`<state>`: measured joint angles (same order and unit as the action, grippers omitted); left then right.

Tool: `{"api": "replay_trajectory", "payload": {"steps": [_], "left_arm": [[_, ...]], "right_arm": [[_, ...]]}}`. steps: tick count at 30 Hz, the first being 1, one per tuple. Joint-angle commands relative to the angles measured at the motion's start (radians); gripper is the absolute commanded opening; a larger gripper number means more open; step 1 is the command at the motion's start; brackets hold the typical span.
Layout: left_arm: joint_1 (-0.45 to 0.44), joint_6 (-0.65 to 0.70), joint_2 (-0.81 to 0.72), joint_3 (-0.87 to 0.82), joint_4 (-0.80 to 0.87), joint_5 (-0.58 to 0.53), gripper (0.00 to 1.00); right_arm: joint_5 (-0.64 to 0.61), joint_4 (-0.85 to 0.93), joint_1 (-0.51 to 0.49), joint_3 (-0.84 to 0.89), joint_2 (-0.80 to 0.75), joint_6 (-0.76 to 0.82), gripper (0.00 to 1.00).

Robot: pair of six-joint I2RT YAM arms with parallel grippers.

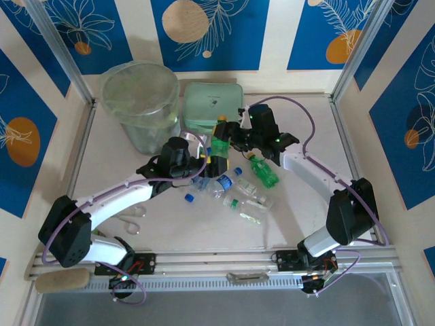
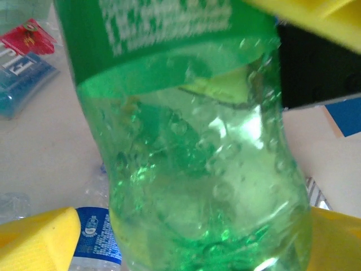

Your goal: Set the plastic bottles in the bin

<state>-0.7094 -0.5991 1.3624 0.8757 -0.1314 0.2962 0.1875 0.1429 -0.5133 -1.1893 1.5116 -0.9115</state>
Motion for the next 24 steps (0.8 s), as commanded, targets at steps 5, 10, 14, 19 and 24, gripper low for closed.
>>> {"api": "replay_trajectory", "payload": {"steps": [5,10,14,19,24], "left_arm": [[-0.009,-0.009,-0.028,-0.017,-0.080,-0.029,0.80],[-0.008,-0.019,-0.015,-0.018,-0.106,-0.017,0.77],[-0.009,-0.029,-0.008,-0.023,-0.119,-0.013,0.77],[-0.009,-0.036,-0.008,-0.032,-0.135,-0.006,0.68],[-0.008,-0.047,-0.012,-0.042,-0.153,-0.013,0.54]], "right_arm": [[0.015,-0.056,-0.022,0.040,-0.058,-0.051,0.48],[0.027,-0.076,-0.036,0.048,-0.060,-0.069,0.48],[0.031,-0.089,-0.040,0.059,-0.061,-0.082,0.48],[0.040,-0.111,-0.040,0.076,-0.068,-0.096,0.47],[0.038,-0.112,-0.040,0.083,-0.075,-0.095,0.47]]}}
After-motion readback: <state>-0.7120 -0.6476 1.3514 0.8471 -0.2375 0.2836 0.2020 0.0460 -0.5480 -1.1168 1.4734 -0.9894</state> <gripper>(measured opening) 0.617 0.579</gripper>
